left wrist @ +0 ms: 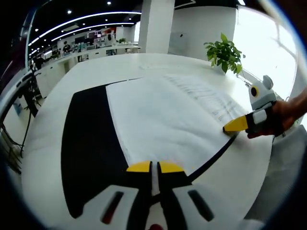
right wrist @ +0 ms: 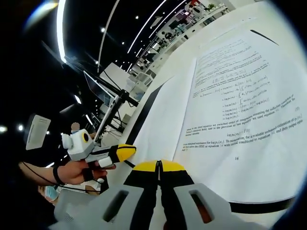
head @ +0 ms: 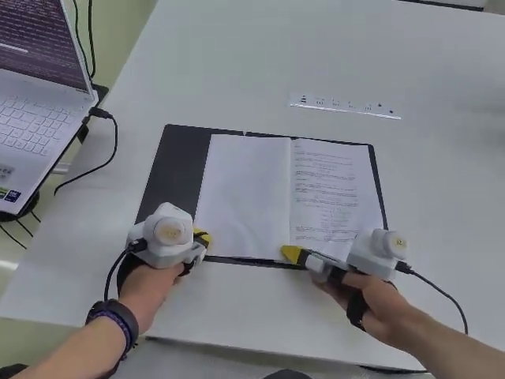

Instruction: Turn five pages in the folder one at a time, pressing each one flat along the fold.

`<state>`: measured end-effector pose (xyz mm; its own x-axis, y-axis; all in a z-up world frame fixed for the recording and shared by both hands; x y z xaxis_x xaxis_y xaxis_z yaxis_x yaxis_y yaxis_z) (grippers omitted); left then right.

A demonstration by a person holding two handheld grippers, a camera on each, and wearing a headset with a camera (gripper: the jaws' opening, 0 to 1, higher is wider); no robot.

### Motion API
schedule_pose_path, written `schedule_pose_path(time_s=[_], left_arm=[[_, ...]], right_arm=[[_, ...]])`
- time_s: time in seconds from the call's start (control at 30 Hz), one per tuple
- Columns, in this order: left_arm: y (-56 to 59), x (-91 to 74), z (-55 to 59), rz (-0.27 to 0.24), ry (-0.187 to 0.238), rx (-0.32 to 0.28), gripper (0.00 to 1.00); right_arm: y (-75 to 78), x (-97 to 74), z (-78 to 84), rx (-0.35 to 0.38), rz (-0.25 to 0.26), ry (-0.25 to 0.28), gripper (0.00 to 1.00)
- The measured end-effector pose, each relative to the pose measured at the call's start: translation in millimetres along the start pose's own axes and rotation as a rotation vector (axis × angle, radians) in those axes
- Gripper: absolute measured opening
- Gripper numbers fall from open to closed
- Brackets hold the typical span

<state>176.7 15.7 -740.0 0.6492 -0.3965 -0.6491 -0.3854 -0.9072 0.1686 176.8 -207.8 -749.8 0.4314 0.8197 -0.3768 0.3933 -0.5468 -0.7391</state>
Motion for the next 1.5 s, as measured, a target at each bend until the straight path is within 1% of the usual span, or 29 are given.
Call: schedule_pose_path(time_s=[0.03, 0.07, 0.13, 0.17, 0.23, 0.3, 0.33, 0.37, 0.4, 0.5, 0.6, 0.7, 0.87, 0.93, 0.97, 1.0, 1.03, 1.1, 1.17, 1.3, 1.33, 1.37, 1.43, 1.5], left_arm=[[3.6, -0.2, 0.1, 0.036, -0.005, -0.053, 0.08], [3.6, -0.8, -0.6, 0.052, -0.005, -0.087, 0.11], [2.1, -1.9, -1.4, 0.049, -0.007, -0.080, 0.14], [2.7, -2.7, -1.6, 0.049, -0.010, -0.086, 0.14], [4.1, -7.1, -3.7, 0.049, -0.010, -0.106, 0.16], [4.3, -10.0, -5.9, 0.046, 0.002, -0.120, 0.18], [4.9, -12.2, -7.7, 0.049, 0.010, -0.130, 0.19], [4.9, -13.6, -9.0, 0.048, 0.014, -0.140, 0.20], [4.8, -16.4, -11.2, 0.041, 0.022, -0.145, 0.22], [4.4, -21.5, -16.2, 0.038, 0.047, -0.158, 0.24], [5.3, -27.8, -19.7, 0.028, 0.059, -0.157, 0.27], [7.1, -36.1, -23.2, 0.021, 0.069, -0.166, 0.30], [12.6, -51.2, -33.1, 0.005, 0.097, -0.162, 0.34], [14.8, -56.6, -36.3, 0.002, 0.096, -0.165, 0.35], [15.2, -58.6, -36.4, 0.000, 0.089, -0.165, 0.36], [14.4, -61.3, -36.7, -0.015, 0.088, -0.161, 0.37], [13.8, -62.6, -37.4, -0.017, 0.092, -0.161, 0.37], [13.8, -67.4, -39.9, -0.018, 0.096, -0.169, 0.37], [14.6, -73.8, -43.4, -0.026, 0.100, -0.161, 0.40], [17.1, -90.8, -52.0, -0.042, 0.120, -0.127, 0.44], [17.3, -94.0, -53.1, -0.049, 0.118, -0.120, 0.45], [18.2, -99.0, -54.9, -0.053, 0.122, -0.104, 0.45], [17.7, -103.8, -56.7, -0.061, 0.131, -0.092, 0.46], [18.1, -110.4, -57.8, -0.075, 0.132, -0.075, 0.47]], right_arm=[[-0.2, -0.6, 0.2, -0.001, 0.001, -0.002, 0.00], [-1.2, -1.6, 0.2, 0.006, 0.000, 0.001, 0.00], [-1.2, -3.9, -0.6, 0.020, 0.007, 0.014, 0.00], [-1.8, -5.6, -1.3, 0.013, 0.014, 0.018, 0.00], [-4.5, -9.5, -3.3, 0.008, 0.012, 0.027, 0.00], [-5.9, -12.2, -4.7, 0.006, 0.012, 0.032, 0.00], [-5.4, -15.5, -6.5, 0.011, 0.019, 0.044, 0.00], [-4.0, -18.9, -8.8, 0.030, 0.028, 0.069, 0.00], [-0.5, -21.5, -10.0, 0.034, 0.028, 0.077, 0.02], [-4.1, -27.5, -11.4, 0.016, 0.022, 0.087, 0.07], [-3.6, -32.3, -14.0, -0.015, 0.032, 0.073, 0.12], [-8.3, -40.9, -19.6, -0.046, 0.031, 0.094, 0.18], [-13.6, -54.0, -29.1, -0.110, 0.040, 0.116, 0.24], [-13.0, -59.2, -32.0, -0.135, 0.046, 0.114, 0.30], [-12.6, -61.8, -33.2, -0.150, 0.053, 0.115, 0.36], [-13.2, -66.1, -35.1, -0.154, 0.056, 0.121, 0.41], [-13.0, -69.1, -36.4, -0.156, 0.057, 0.126, 0.43], [-12.6, -76.2, -40.3, -0.166, 0.060, 0.139, 0.42], [-12.1, -83.5, -45.2, -0.180, 0.066, 0.149, 0.43], [-13.0, -100.5, -53.9, -0.205, 0.084, 0.179, 0.45], [-12.8, -103.7, -55.4, -0.212, 0.088, 0.185, 0.45], [-12.2, -108.8, -57.6, -0.227, 0.100, 0.191, 0.47], [-12.5, -115.9, -59.6, -0.251, 0.113, 0.194, 0.50], [-16.2, -125.4, -61.2, -0.266, 0.119, 0.202, 0.51]])
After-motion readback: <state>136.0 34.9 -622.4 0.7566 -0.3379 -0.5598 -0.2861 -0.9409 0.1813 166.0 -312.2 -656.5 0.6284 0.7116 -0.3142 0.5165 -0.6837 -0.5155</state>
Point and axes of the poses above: the centre of the closed fingertips' face, and the gripper's own axes: x roughly forward along the fingers, y roughly to its right, z roughly out of its underside, the point moved 7 cm from there along -x, roughly backward along the fingers, and after that the axes turned 2 degrees about -x, right-handed, at the moved point
